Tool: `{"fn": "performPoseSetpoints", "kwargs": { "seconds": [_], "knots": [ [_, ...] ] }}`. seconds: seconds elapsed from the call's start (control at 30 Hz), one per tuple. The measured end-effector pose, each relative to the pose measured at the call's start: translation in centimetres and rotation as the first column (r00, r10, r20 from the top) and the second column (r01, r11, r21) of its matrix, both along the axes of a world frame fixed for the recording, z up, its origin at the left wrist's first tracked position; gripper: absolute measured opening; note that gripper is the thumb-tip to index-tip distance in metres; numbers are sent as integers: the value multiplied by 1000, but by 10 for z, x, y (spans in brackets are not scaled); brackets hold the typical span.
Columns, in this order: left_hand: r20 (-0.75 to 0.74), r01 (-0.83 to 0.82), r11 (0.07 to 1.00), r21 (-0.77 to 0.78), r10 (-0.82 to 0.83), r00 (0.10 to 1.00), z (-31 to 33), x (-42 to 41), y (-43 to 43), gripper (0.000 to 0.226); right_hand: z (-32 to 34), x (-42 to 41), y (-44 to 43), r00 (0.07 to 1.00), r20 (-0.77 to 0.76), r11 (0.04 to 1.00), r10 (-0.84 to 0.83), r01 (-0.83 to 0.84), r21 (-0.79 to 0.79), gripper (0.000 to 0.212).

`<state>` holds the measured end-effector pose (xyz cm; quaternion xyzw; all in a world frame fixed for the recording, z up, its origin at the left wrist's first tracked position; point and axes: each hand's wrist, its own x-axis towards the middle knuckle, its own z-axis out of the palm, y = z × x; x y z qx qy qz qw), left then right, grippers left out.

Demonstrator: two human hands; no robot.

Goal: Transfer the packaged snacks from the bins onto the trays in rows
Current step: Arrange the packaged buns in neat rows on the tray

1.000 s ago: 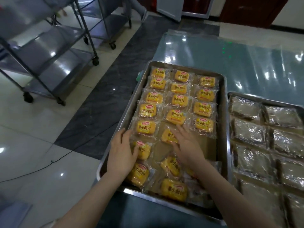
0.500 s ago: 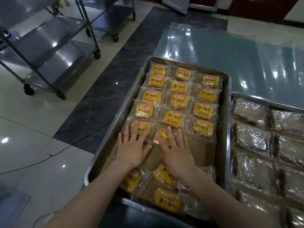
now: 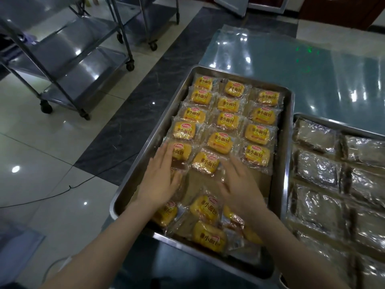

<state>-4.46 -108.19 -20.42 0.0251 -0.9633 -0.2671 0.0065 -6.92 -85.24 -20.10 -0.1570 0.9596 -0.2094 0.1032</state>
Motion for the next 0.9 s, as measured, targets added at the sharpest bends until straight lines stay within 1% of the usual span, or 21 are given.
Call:
{"fn": "performPoseSetpoints", "kwargs": {
  "seconds": [0.07,0.1,0.13,0.2,0.27,0.37,0.43,0.5,0.57,0.6,0.67,0.7,0.77,0.8,0.83,0.9],
  "knots": [
    [-39,-9,994,105,13,999,3,24,-5,57,0,18,31,1000,-2,1000,-11,11,-17,42],
    [-50,-6,991,131,12,999,3,36,-7,47,0,29,44,1000,-13,1000,-21,20,-23,33],
    [-49,-8,990,143,15,999,2,48,-9,40,0,41,53,999,-26,999,-37,36,-39,27],
    [-23,-33,990,141,36,999,0,66,-10,33,-3,61,63,995,-79,996,-61,57,-62,25],
    [9,-57,991,120,56,998,-1,74,-12,28,-4,69,63,992,-109,998,-59,56,-29,33],
    [69,-85,992,91,79,994,-1,75,-14,22,-3,64,60,999,13,997,-51,50,66,54],
    [124,-145,988,43,139,983,-1,75,-14,31,-4,59,62,997,70,993,-15,7,120,70],
    [168,-174,984,-43,179,969,-2,74,-13,46,-4,55,64,997,70,998,-21,17,60,78],
    [206,-173,982,-80,186,961,-3,73,-13,54,-6,52,65,996,37,997,-75,76,-26,78],
    [224,-180,982,-61,189,956,-3,72,-13,55,-6,49,64,994,17,993,-104,105,-57,77],
    [242,-197,980,25,185,952,-2,70,-15,54,-5,42,60,983,-19,975,-184,180,-128,74],
    [236,-211,974,78,188,953,-1,69,-16,53,-4,37,58,968,-26,951,-249,239,-196,72],
    [224,-269,944,191,225,948,2,71,-21,55,2,28,54,915,22,852,-402,383,-356,71],
    [223,-300,921,250,246,943,4,73,-24,55,5,24,53,884,61,799,-464,448,-402,73],
    [225,-319,898,303,258,940,5,75,-27,54,8,20,52,856,93,762,-508,497,-415,76],
    [217,-333,856,395,265,939,6,80,-33,48,12,16,49,827,135,733,-545,549,-402,77]
  ]
}}
